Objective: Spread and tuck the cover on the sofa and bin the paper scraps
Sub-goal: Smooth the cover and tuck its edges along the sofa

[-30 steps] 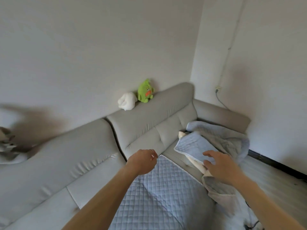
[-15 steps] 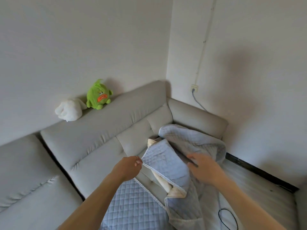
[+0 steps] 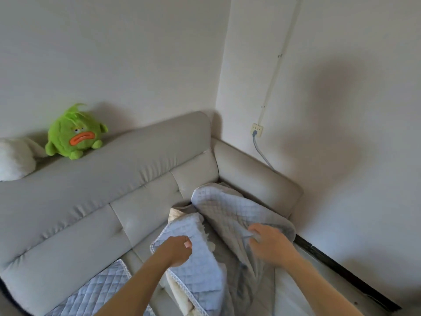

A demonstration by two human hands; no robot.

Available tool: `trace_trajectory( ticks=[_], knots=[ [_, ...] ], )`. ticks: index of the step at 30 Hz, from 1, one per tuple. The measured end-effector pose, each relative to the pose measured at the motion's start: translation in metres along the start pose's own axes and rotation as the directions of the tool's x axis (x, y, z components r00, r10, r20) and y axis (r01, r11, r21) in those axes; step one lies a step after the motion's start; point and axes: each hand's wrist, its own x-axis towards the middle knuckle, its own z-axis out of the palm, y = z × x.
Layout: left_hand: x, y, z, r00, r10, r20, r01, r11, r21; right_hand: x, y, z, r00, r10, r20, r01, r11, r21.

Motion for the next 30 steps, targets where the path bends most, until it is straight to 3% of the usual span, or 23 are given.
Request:
trace_trajectory(
  ticks=[5,8,14,17,22,27,30],
  knots=[
    [0.092,0.023,0.002,0.996,-0.084,0.04,0.089,0.988,-0.128,0.099,0.029,-0.048,1.0,-0.023,-0.013,0.022,1.0,-0.019],
    [0.115,0.026,0.025,0.984,-0.131,0.124,0.15,0.976,-0.158,0.136,0.051,-0.044,0.996,0.005,0.087,-0.004,1.0,-0.011],
    [0.176,0.014,0.028,0.938,-0.345,0.041,0.344,0.905,-0.249,0.24,0.057,-0.031,0.974,-0.044,0.224,0.031,0.997,0.064],
    [0.189,0.021,0.061,0.876,-0.476,0.081,0.474,0.816,-0.33,0.288,0.068,-0.018,0.951,-0.082,0.297,0.07,0.996,0.053],
    [0.194,0.032,0.149,0.669,-0.706,0.232,0.717,0.53,-0.453,0.373,0.065,0.041,0.863,-0.195,0.467,0.24,0.97,-0.038],
    [0.216,0.011,0.186,0.556,-0.776,0.298,0.791,0.383,-0.478,0.427,0.019,0.117,0.82,-0.293,0.491,0.306,0.95,0.057],
    [0.225,0.002,0.215,0.522,-0.778,0.35,0.813,0.33,-0.481,0.44,0.004,0.178,0.798,-0.26,0.544,0.33,0.943,-0.034]
  ],
)
